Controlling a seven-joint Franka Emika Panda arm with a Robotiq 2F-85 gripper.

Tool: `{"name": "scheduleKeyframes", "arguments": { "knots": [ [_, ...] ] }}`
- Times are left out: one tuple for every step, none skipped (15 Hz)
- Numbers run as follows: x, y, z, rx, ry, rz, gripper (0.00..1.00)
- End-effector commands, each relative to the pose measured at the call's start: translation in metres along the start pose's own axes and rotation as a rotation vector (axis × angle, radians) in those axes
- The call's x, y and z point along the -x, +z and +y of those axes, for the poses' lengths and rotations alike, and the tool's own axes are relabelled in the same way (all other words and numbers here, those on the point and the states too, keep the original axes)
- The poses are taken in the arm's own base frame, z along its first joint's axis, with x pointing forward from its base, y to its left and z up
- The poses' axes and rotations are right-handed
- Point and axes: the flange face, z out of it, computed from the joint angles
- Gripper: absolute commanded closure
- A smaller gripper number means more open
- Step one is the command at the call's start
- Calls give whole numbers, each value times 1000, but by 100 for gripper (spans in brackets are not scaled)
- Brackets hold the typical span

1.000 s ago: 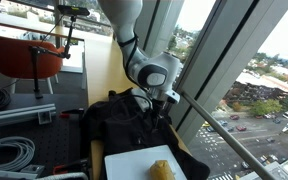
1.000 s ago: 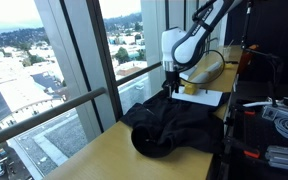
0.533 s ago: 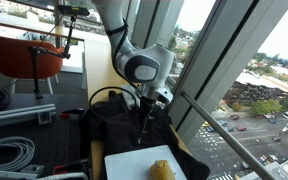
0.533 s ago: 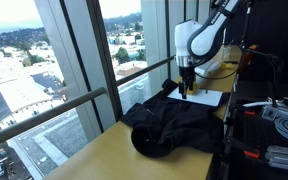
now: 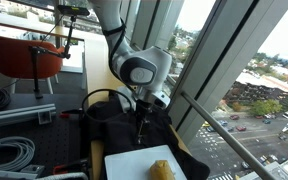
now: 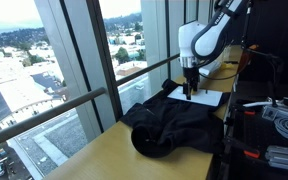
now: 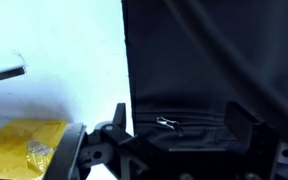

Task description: Zip up the black jumper

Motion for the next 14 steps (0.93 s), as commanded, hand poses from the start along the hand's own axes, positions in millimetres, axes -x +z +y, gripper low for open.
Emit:
{"name": "scheduleKeyframes", "arguments": {
  "knots": [
    [4, 7, -2, -14, -33, 6, 0],
    [4, 11, -3, -14, -46, 10, 0],
    [3, 14, -4, -17, -58, 12, 0],
    [2, 17, -5, -21, -71, 18, 0],
    [0, 20, -4, -23, -80, 27, 0],
    [-2, 24, -3, -24, -90, 35, 0],
    [-5, 27, -1, -24, -98, 44, 0],
    [-9, 31, 4, -23, -99, 51, 0],
    [-13, 33, 9, -26, -99, 56, 0],
    [-15, 36, 13, -28, -100, 62, 0],
    [-19, 38, 16, -31, -103, 71, 0],
    [-23, 41, 18, -29, -105, 77, 0],
    [-27, 42, 19, -35, -109, 83, 0],
    [-31, 43, 18, -38, -112, 89, 0]
  ]
}}
